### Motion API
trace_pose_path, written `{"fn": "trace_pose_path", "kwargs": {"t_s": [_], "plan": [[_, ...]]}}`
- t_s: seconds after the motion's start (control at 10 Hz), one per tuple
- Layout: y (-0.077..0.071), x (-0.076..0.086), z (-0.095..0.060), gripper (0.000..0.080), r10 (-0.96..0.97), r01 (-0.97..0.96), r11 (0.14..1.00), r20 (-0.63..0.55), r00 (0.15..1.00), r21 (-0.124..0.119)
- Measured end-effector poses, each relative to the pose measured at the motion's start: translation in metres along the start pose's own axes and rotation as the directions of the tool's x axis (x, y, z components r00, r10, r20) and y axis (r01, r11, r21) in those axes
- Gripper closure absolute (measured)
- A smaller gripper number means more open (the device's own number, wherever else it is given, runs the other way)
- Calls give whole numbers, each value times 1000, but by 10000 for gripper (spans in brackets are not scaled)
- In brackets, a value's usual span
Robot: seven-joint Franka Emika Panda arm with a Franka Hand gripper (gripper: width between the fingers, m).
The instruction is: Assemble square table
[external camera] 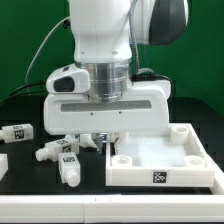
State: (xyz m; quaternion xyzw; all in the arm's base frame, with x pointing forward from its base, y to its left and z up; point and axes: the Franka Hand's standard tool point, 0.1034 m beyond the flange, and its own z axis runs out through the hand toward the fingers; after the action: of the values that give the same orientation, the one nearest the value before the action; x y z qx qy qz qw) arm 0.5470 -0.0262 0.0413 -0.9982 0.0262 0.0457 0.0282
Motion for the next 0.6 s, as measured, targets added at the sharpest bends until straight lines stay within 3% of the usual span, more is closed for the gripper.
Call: {"fn": "trace_pose_path", "kwargs": {"t_s": [0.2,0.6], "plan": [[1,0,9,754,-1,1,1000,3,1000,-6],[0,18,32,754,-14,13,1000,-18,1000,-18]]}}
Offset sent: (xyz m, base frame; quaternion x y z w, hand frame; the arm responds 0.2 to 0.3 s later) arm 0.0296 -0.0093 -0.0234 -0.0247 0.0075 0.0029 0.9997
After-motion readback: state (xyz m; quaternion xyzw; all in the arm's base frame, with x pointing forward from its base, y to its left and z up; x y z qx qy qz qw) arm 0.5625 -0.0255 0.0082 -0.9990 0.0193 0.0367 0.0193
